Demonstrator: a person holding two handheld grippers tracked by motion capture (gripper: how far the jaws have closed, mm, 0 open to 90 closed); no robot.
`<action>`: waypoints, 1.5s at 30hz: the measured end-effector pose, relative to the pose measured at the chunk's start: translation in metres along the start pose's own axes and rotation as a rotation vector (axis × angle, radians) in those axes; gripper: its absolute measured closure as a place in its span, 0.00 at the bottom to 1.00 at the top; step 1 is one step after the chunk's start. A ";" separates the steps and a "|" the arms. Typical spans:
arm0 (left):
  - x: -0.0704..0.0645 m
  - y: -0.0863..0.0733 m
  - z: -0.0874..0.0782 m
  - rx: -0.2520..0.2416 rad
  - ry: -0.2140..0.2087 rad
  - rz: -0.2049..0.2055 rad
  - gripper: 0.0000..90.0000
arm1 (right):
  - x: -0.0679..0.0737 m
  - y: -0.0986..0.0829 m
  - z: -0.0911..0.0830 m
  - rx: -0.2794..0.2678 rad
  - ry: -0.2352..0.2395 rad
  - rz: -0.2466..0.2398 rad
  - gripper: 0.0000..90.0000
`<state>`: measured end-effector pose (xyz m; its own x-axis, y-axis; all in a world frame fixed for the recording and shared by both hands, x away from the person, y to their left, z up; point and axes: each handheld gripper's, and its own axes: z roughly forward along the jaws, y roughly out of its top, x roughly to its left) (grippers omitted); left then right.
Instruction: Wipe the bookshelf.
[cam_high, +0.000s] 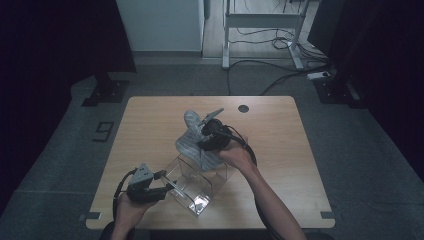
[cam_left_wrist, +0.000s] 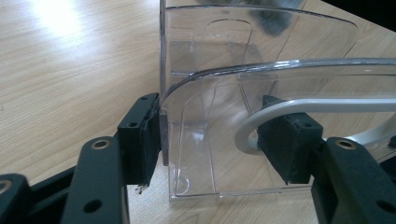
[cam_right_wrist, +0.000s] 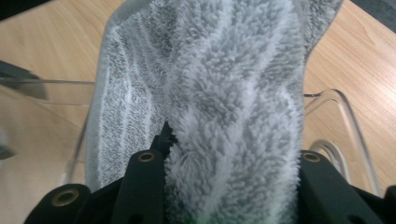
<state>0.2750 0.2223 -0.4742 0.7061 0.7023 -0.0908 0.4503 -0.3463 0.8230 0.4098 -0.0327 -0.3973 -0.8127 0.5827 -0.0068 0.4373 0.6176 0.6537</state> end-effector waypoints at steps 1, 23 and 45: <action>0.000 0.000 0.000 0.000 0.001 0.001 0.45 | 0.000 0.000 0.005 0.005 0.009 0.003 0.67; -0.007 0.005 -0.001 0.034 0.073 0.001 0.48 | 0.008 -0.014 0.013 0.068 -0.039 -0.056 0.68; -0.008 0.005 0.000 0.028 0.074 0.000 0.48 | 0.008 -0.062 -0.016 0.032 -0.014 -0.014 0.67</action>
<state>0.2715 0.2152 -0.4697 0.6639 0.7463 -0.0483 0.4663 -0.3625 0.8069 0.3698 -0.0743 -0.4256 -0.8134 0.5811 -0.0270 0.4380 0.6423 0.6289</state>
